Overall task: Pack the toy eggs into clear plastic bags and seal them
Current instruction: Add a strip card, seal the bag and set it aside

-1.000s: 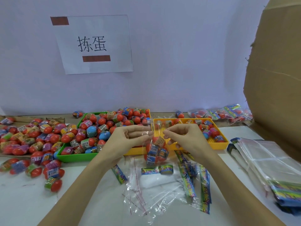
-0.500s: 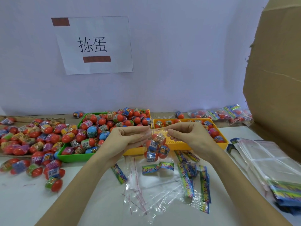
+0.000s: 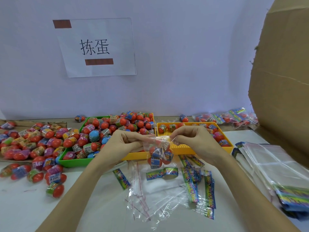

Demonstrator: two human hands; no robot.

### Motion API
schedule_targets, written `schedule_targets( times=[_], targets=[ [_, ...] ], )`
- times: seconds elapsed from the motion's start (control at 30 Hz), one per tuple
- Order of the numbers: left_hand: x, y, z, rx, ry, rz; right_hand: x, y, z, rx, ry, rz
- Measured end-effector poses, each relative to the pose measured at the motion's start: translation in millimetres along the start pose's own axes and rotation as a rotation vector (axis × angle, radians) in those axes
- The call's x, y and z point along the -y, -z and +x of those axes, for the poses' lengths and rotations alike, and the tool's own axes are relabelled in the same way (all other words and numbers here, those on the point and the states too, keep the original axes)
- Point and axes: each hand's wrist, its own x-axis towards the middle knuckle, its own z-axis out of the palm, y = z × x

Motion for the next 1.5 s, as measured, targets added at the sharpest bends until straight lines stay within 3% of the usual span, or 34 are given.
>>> schedule_targets(
  times=[0.33,0.47,0.63,0.83,1.3,1.5],
  targets=[
    [-4,5,-3,0.027,-0.052,0.186,0,1,1,0.015,0.022,-0.104],
    [-5,6,-3,0.031,0.010,0.182,1,4,0,0.066,-0.012,-0.133],
    [-6,3,-2,-0.084,-0.005,0.250,1,1,0,0.083,-0.019,-0.114],
    [-4,-2,0,-0.092,-0.063,0.177,-6,-8,1,0.054,0.034,-0.087],
    [-11,-3,1,-0.076,-0.019,0.079,1,-4,0,0.116,0.027,-0.125],
    [-9,-19,3,-0.099,-0.008,0.215,2,-7,0,0.157,0.047,-0.073]
  ],
)
